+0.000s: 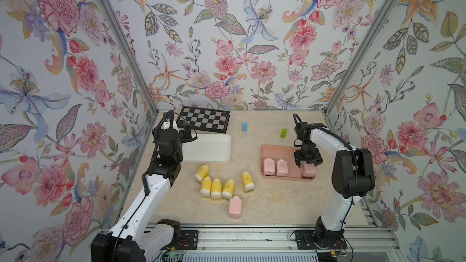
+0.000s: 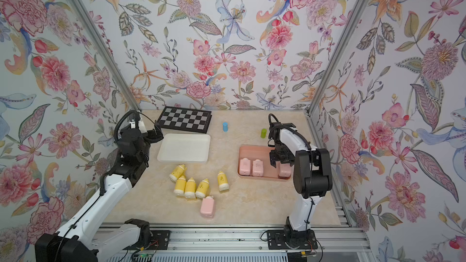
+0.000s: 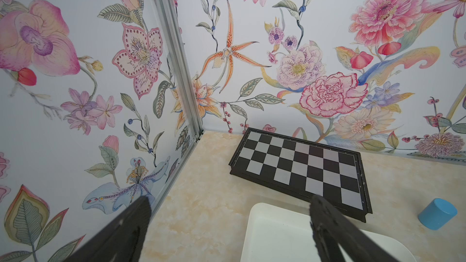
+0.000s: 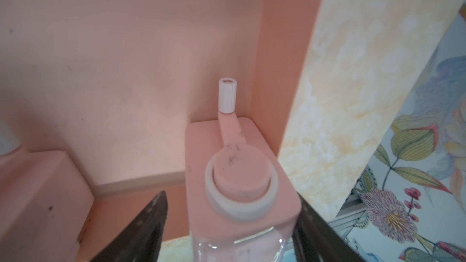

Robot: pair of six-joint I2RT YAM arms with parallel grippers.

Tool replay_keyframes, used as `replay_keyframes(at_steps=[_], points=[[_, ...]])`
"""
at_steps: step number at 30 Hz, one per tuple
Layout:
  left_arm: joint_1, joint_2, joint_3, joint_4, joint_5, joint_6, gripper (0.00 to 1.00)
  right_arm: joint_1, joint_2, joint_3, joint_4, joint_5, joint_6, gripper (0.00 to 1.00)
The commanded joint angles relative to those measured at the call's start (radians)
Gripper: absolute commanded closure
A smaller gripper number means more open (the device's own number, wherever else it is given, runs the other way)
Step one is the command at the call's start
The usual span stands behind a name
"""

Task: Place the pencil sharpeners by color into the storage box
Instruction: Place the pencil sharpener in the storage box, then pick up the pencil sharpener from the center of the board.

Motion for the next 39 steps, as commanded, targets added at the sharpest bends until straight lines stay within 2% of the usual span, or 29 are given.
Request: replay_keyframes(at_steps=[1, 9, 16, 23, 27, 39], points=[[-0.009, -0.007, -0.017, 0.026, -0.007, 0.014, 0.0, 0.02, -0.048, 0.048, -0.045, 0.015, 0.012, 0.23], [-0.009, 0.01, -0.018, 0.027, -0.013, 0.016, 0.01, 0.115, -0.093, 0.163, -0.112, 0.011, 0.048, 0.23], [-0.01, 0.036, -0.015, 0.021, -0.02, 0.024, 0.01, 0.266, -0.15, 0.217, -0.161, -0.005, 0.147, 0.23], [-0.01, 0.051, -0.018, 0.022, -0.026, 0.027, 0.0, 0.437, -0.22, 0.213, -0.195, -0.019, 0.288, 0.23], [-0.01, 0.066, -0.015, 0.021, -0.03, 0.03, 0.01, 0.488, -0.254, 0.196, -0.213, -0.035, 0.352, 0.23], [-0.01, 0.046, -0.022, 0.026, -0.045, 0.038, 0.01, 0.728, -0.337, 0.097, -0.233, -0.068, 0.58, 0.22]])
